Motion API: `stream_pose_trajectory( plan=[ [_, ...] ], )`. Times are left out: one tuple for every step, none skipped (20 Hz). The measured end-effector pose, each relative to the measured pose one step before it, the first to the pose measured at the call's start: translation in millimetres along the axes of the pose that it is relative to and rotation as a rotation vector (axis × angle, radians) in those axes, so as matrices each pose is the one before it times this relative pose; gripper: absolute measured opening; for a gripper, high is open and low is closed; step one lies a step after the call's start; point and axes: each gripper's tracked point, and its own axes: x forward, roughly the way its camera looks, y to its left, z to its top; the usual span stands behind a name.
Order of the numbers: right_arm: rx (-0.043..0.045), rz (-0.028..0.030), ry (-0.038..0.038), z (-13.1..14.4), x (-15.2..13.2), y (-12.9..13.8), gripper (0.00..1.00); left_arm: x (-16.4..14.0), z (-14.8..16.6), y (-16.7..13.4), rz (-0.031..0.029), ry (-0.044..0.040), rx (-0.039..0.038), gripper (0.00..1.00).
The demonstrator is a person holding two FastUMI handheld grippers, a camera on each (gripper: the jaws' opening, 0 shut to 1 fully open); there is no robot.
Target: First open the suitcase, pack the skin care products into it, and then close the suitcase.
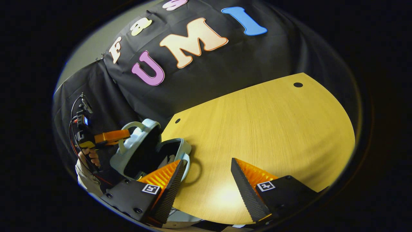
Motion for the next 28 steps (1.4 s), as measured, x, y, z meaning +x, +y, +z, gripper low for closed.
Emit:
stream_pose_trajectory(
  plan=[
    [0.0102,-0.00559,-0.00164,-0.66,-2.5,-4.14,0.93,10.08,-11.31,-6.5,-0.014,0.01409,0.01244,0.0],
    [0.01291,-0.00588,-0.00093,0.55,-2.43,-3.52,0.93,8.95,-12.48,-3.5,-0.00538,0.02762,0.01619,0.0],
    [0.00951,-0.00782,-0.00289,0.77,-2.33,-4.12,0.93,8.69,-10.06,-3.78,-0.01056,0.0259,0.0073,0.0],
    [0.00325,-0.01212,-0.00238,0.98,-1.94,-4.95,0.93,9.8,-10.71,-3.13,-0.00668,0.02321,-0.00332,0.0],
    [0.00144,-0.01361,-0.00403,0.85,-2.58,-3.32,0.93,8.27,-12.48,-1.05,-0.00497,0.03134,0.00107,0.0],
    [0.00112,-0.01118,-0.00382,1.92,-1.89,-4.53,0.93,8.26,-12.75,-2.07,-0.0015,0.0304,0.00739,0.0],
    [0.00047,-0.01251,-0.00357,1.33,-2.53,-3.88,0.93,8.88,-12.53,-0.71,0.00302,0.02478,0.00639,0.0],
    [0.00085,-0.01299,-0.00344,1.32,-2.25,-4.54,0.93,11.03,-13.8,0.34,0.00554,0.03483,0.01662,0.0],
    [0.0027,-0.01201,-0.00007,0.3,-3.5,-4.86,0.93,9.25,-11.5,0.87,0.00565,0.02549,0.01903,0.0],
    [0.00456,-0.01077,0.00063,0.87,-3.38,-3.82,0.93,9.33,-12.13,0.7,0.00798,0.01448,0.01972,0.0],
    [0.00169,-0.00942,-0.00101,1.8,-3.68,-2.78,0.93,6.84,-8.21,-0.51,0.01147,0.01425,0.02603,0.0],
    [-0.00318,-0.0094,-0.00917,4.83,-2.93,-0.42,0.93,5.35,0.76,-0.9,0.02644,-0.02616,0.04003,0.0],
    [-0.00506,-0.00835,-0.01652,5.2,-2.77,-0.97,0.93,1.21,2.88,-0.53,0.04284,-0.03418,0.06655,0.0],
    [-0.00688,-0.00489,-0.02124,7.09,-3.73,-2.14,0.93,1.09,4.65,1.03,0.05023,-0.04832,0.0597,0.04],
    [-0.01186,-0.00369,-0.02349,6.85,-6.66,-4.73,0.94,-0.63,8.67,-4.52,0.01911,-0.0515,0.03194,0.14],
    [-0.01527,-0.00146,-0.02386,8.33,-6.06,-1.34,0.94,-3.44,5.13,-7.16,0.01034,-0.04379,0.01506,0.25],
    [-0.02119,-0.00472,-0.02848,9.76,-6.13,-0.06,0.9,-5.77,11.22,-4.51,0.01827,-0.04964,0.00189,0.49],
    [-0.02581,-0.01039,-0.04252,11.92,-5.76,-3.07,0.96,-6.11,16.35,3.05,0.05074,-0.05177,0.00417,0.73],
    [-0.02915,-0.01271,-0.05686,15.47,-6.96,-4.2,0.99,-5.91,16.34,0.15,0.04461,-0.05536,-0.00474,0.96],
    [-0.04498,-0.0174,-0.0855,24.84,-9.8,-4.19,0.99,-10.16,25.36,-4.75,0.05485,-0.08773,-0.01248,0.94],
    [-0.03622,-0.00952,-0.07004,21.48,-6.83,-2.31,0.99,-11.15,25.1,-5.45,0.04087,-0.07687,-0.0002,0.94],
    [-0.03805,-0.01058,-0.06501,20.55,-8.01,-3.89,0.99,-8.6,23.15,-4.02,0.0281,-0.06514,0.00804,0.93],
    [-0.04628,-0.00934,-0.08387,27.67,-6.82,-5.04,0.99,-6.55,32.4,-9.74,0.02547,-0.0922,0.01346,0.93],
    [-0.0312,-0.00026,-0.05176,18.4,-2.71,-2.25,0.99,-2.02,19.29,-11.73,-0.00374,-0.0539,0.01405,0.93],
    [-0.03747,-0.01049,-0.04565,15.19,-4.29,-4.59,0.98,-4.69,20.54,-12.48,-0.00605,-0.04344,0.01467,0.92],
    [-0.01861,-0.00263,-0.02177,8.02,-3.45,-3.41,0.98,-2.11,11.9,-9.37,-0.0086,-0.02088,0.00129,0.92],
    [-0.00843,-0.01197,-0.03427,10.83,-3.26,-2.36,0.98,-1.66,9.39,-7.9,-0.00489,-0.01681,-0.00585,0.92],
    [-0.0074,-0.01107,-0.03775,11.73,-2.83,-3.06,0.99,-5.2,11.83,-3.39,0.00575,-0.03538,-0.0032,0.92]
  ],
)
